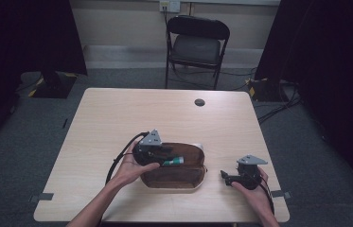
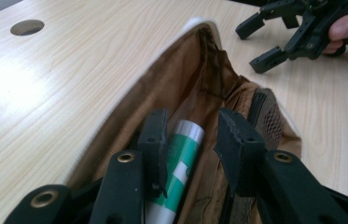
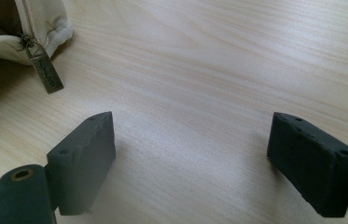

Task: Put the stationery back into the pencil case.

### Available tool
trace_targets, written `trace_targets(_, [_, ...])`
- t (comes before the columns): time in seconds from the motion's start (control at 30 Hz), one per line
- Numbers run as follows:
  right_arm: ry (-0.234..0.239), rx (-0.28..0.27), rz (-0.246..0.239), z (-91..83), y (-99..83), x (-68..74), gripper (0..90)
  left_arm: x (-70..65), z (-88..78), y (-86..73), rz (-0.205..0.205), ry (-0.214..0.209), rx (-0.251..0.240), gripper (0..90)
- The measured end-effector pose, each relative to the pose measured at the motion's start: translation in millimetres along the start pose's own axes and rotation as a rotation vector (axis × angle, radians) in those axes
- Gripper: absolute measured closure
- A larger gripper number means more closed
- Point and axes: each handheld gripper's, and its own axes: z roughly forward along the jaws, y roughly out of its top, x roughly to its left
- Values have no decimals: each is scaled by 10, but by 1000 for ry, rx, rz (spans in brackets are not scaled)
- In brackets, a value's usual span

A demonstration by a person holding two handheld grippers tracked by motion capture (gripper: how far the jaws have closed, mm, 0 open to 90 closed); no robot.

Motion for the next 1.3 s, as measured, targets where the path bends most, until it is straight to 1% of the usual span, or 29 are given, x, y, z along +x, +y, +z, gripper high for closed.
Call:
trace_targets(0.17, [0, 0, -1, 0, 0, 1, 143, -12, -11, -16, 0, -15, 11, 650])
trace_targets(0.2, [0, 0, -1, 0, 0, 0, 143, -2, -23, -19, -19, -27, -4, 653])
trace_targets(0.23, [0, 0, -1, 0, 0, 0, 143, -2, -23, -19, -19, -27, -4, 653])
trace_targets(0.27, [0, 0, -1, 0, 0, 0, 143, 11, -50, -17, -37, -38, -13, 656])
trace_targets(0.3, [0, 0, -1, 0, 0, 0, 143, 11, -50, -17, -37, -38, -13, 658])
trace_targets(0.33, [0, 0, -1, 0, 0, 0, 142, 10, -55, -18, -39, -48, -20, 658])
trace_targets(0.43, [0, 0, -1, 0, 0, 0, 143, -2, -83, -19, -31, -53, -5, 657])
trace_targets(0.47, [0, 0, -1, 0, 0, 1, 143, -8, -94, -29, -28, -61, 5, 650])
trace_targets(0.5, [0, 0, -1, 0, 0, 0, 143, -8, -94, -29, -28, -61, 5, 650])
trace_targets(0.57, [0, 0, -1, 0, 0, 1, 143, -11, -132, -43, -32, -62, 8, 650])
trace_targets(0.6, [0, 0, -1, 0, 0, 0, 143, -13, -158, -53, -36, -63, -3, 650])
trace_targets(0.67, [0, 0, 0, 0, 0, 1, 143, -13, -207, -63, -42, -62, -8, 649])
trace_targets(0.73, [0, 0, -1, 0, 0, 1, 143, -8, -245, -79, -45, -62, -1, 647])
trace_targets(0.8, [0, 0, -1, 0, 0, 1, 143, -5, -273, -104, -49, -63, 10, 619])
trace_targets(0.83, [0, 0, -1, 0, 0, 0, 143, -3, -311, -141, -67, -66, 5, 615])
trace_targets(0.87, [0, 0, -1, 0, 0, 0, 143, -3, -311, -141, -67, -66, 5, 610])
trace_targets(0.9, [0, 0, 0, 0, 0, 1, 142, -3, -335, -159, -70, -73, -8, 605])
trace_targets(0.93, [0, 0, -1, 1, 0, 0, 142, -13, -368, -170, -72, -71, -3, 598])
trace_targets(0.97, [0, 0, -1, 1, 0, 0, 142, -32, -406, -184, -65, -66, 2, 598])
trace_targets(1.0, [0, 0, -1, 1, 1, 0, 142, -56, -449, -195, -59, -52, 14, 578])
trace_targets(1.03, [0, 0, -1, 2, 2, 0, 142, -64, -468, -201, -59, -49, 14, 552])
trace_targets(1.1, [1, -1, -3, 6, 4, -2, 141, -73, -552, -229, -64, -38, 2, 537])
trace_targets(1.13, [1, 1, -3, 6, 6, -2, 141, -72, -590, -243, -67, -31, -6, 516])
trace_targets(1.2, [1, 0, -2, 7, 6, -1, 141, -62, -661, -274, -76, -16, -14, 507])
trace_targets(1.3, [2, -1, -2, 10, 8, -1, 141, -37, -758, -321, -103, 3, -20, 462])
